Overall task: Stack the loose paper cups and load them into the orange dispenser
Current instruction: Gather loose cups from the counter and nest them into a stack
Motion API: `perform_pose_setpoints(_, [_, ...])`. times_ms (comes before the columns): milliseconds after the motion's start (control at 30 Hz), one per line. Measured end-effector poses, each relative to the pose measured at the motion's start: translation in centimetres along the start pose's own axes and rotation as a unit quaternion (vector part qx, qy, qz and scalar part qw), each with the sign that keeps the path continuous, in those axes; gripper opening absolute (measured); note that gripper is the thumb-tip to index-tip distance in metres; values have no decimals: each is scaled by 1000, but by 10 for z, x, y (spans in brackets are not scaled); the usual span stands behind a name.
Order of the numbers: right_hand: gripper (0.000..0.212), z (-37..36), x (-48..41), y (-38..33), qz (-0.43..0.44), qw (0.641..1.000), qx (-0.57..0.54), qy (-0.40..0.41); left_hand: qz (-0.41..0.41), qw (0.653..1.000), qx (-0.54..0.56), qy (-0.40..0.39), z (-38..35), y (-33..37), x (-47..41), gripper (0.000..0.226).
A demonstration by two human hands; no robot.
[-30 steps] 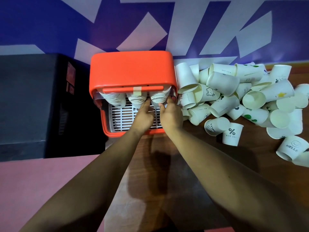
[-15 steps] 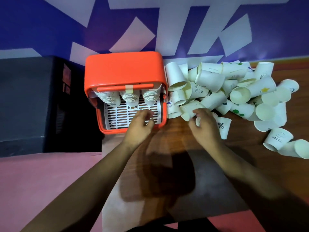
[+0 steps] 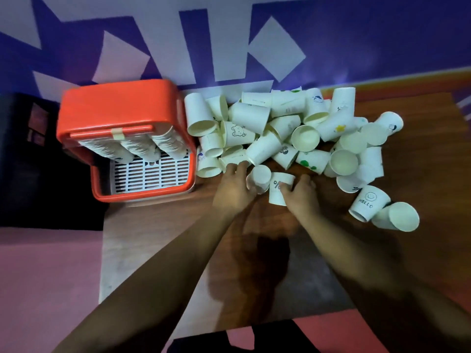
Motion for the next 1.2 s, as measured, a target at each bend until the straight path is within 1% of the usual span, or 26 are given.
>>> perform_pose_setpoints(67, [68, -5, -9, 3, 9, 999, -31, -36, -11, 1000, -7, -7, -21, 9, -7, 69])
perform_pose_setpoints(133, [68, -9, -13, 7, 28, 996, -56, -63, -15, 999, -35, -11, -37, 11, -10, 71])
perform_pose_setpoints(167, [66, -11, -13, 10, 25, 994, -73, -80, -18, 998, -53, -8, -41, 10, -10, 69])
perform_pose_setpoints(233, [66, -13, -11, 21, 14, 988, -108, -114, -17, 997, -70, 3, -47, 12, -8, 57])
perform_pose_setpoints(300, [73, -12, -6, 35, 12, 981, -124, -147, -11, 997, -71, 10, -47, 14, -2, 46])
perform_pose_setpoints(333, [77, -13, -3, 43, 12, 978, -132, -164, -7, 998, -67, 13, -46, 14, 1, 45])
perform_pose_setpoints(400, [79, -5, 5, 56, 4, 970, -163, -182, 19, 999, -37, 26, -42, 15, 9, 49])
perform_pose_setpoints(467, [65, 7, 12, 68, -3, 964, -202, -174, 73, 996, 22, 39, -38, 9, 20, 55])
perform_pose_setpoints(533, [53, 21, 20, 76, -10, 959, -235, -156, 145, 982, 111, 47, -38, -7, 35, 54])
perform_pose_setpoints(600, [48, 31, 27, 80, -12, 951, -270, -148, 204, 954, 213, 51, -44, -20, 53, 43])
perform_pose_setpoints(633, [47, 35, 31, 80, -12, 948, -282, -149, 230, 934, 268, 53, -47, -20, 62, 34])
perform_pose_setpoints(667, [46, 36, 34, 81, -16, 945, -290, -148, 257, 906, 332, 59, -51, -18, 71, 25])
perform_pose_setpoints(733, [45, 42, 39, 80, -27, 942, -304, -141, 296, 832, 465, 72, -61, -11, 87, 18])
perform_pose_setpoints(767, [44, 46, 40, 80, -30, 941, -312, -130, 309, 799, 512, 69, -66, -9, 94, 16])
perform_pose_setpoints(800, [46, 51, 40, 79, -29, 939, -321, -117, 317, 774, 544, 63, -69, -5, 100, 14])
perform_pose_setpoints(867, [59, 58, 41, 76, -10, 936, -337, -97, 331, 736, 589, 47, -74, -4, 111, 8])
perform_pose_setpoints(900, [69, 63, 43, 73, -1, 931, -353, -95, 330, 729, 599, 38, -77, -6, 116, 9])
perform_pose_setpoints(933, [76, 66, 41, 69, 7, 923, -372, -94, 320, 730, 603, 29, -79, -8, 117, 13])
perform_pose_setpoints(967, [79, 70, 41, 65, 20, 918, -385, -93, 301, 737, 605, 19, -81, -10, 118, 22])
perform_pose_setpoints(1033, [75, 76, 45, 54, 57, 915, -389, -93, 258, 746, 614, -1, -81, -12, 123, 48])
perform_pose_setpoints(1067, [73, 76, 47, 50, 71, 913, -389, -100, 240, 751, 615, -15, -80, -11, 124, 56])
perform_pose_setpoints(1133, [75, 72, 55, 43, 80, 909, -389, -127, 205, 759, 617, -36, -76, -7, 128, 60])
perform_pose_setpoints(1200, [71, 65, 69, 36, 105, 915, -354, -163, 175, 763, 620, -50, -71, -3, 130, 62])
Point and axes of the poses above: each hand's wrist, its own x-axis away from the middle knuckle, its own z-axis out of the back of the hand, y = z × x, the point moved 5 cm from there along -x, towards the middle knuckle, and after that the axes turned 2 degrees about -z, right-handed, at the moved point
